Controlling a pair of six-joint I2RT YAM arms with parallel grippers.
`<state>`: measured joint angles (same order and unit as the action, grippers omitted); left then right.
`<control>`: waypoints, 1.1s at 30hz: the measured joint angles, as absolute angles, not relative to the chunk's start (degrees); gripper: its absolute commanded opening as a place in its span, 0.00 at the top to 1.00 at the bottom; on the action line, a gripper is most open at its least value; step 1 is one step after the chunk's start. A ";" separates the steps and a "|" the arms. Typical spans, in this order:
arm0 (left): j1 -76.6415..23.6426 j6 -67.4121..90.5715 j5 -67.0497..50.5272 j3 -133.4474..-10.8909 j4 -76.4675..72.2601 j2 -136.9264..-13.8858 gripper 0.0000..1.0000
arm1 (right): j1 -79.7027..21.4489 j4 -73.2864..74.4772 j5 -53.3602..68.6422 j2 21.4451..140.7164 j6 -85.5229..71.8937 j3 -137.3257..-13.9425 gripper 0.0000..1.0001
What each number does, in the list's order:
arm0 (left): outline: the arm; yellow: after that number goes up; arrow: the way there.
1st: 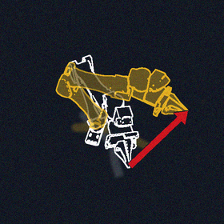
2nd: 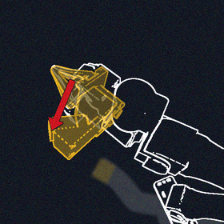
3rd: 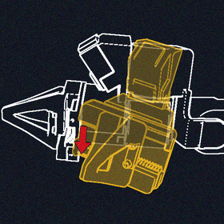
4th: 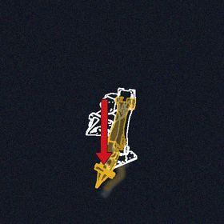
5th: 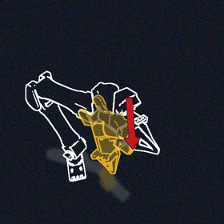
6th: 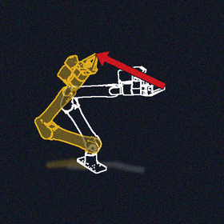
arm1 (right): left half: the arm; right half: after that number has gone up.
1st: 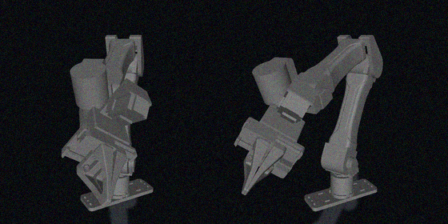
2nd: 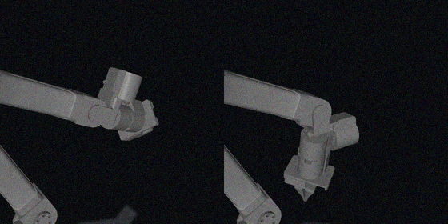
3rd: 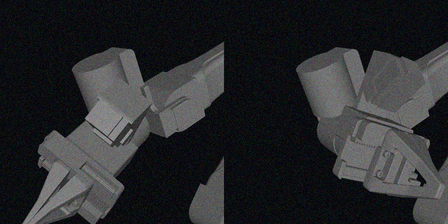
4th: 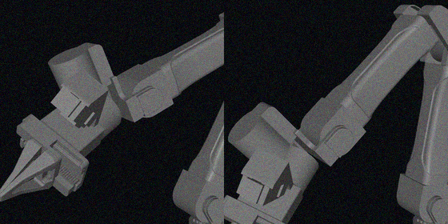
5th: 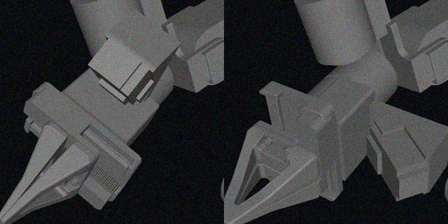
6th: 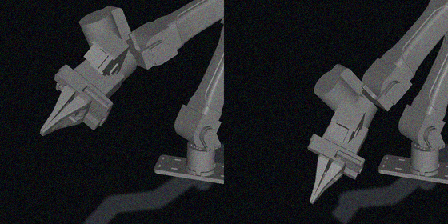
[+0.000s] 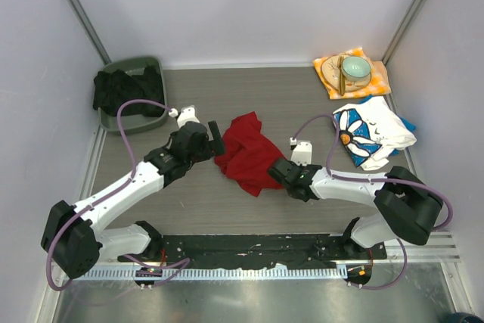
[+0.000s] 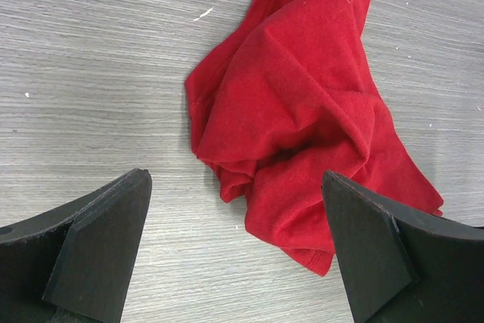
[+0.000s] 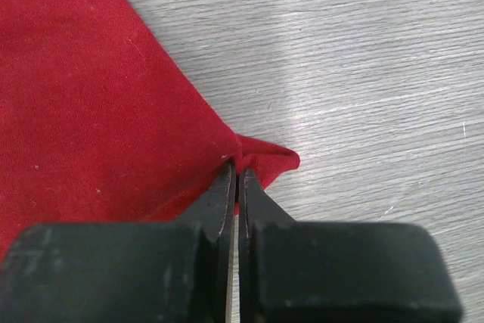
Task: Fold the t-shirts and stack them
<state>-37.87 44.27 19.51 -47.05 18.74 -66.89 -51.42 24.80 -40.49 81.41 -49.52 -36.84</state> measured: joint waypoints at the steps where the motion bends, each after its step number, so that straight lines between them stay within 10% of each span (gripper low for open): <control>1: -37.87 44.29 19.51 -46.94 18.76 -66.89 0.00 | -51.44 24.86 -40.66 81.43 -49.50 -36.91 0.99; 9: -37.87 44.38 19.51 -44.51 19.05 -65.63 0.00 | -51.46 29.85 -40.84 80.79 -46.02 -45.30 0.99; 22: -37.87 44.64 19.51 -41.28 19.70 -58.35 0.00 | -54.33 29.43 -20.18 78.63 -25.91 -97.43 0.99; 33: -37.60 44.29 19.99 -38.65 19.97 -52.60 0.00 | -55.35 32.36 -24.56 47.44 -23.94 -72.84 0.99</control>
<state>-37.60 44.29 19.99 -38.65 19.97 -52.60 -55.35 32.36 -24.56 47.44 -23.94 -72.84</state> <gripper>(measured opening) 0.996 0.040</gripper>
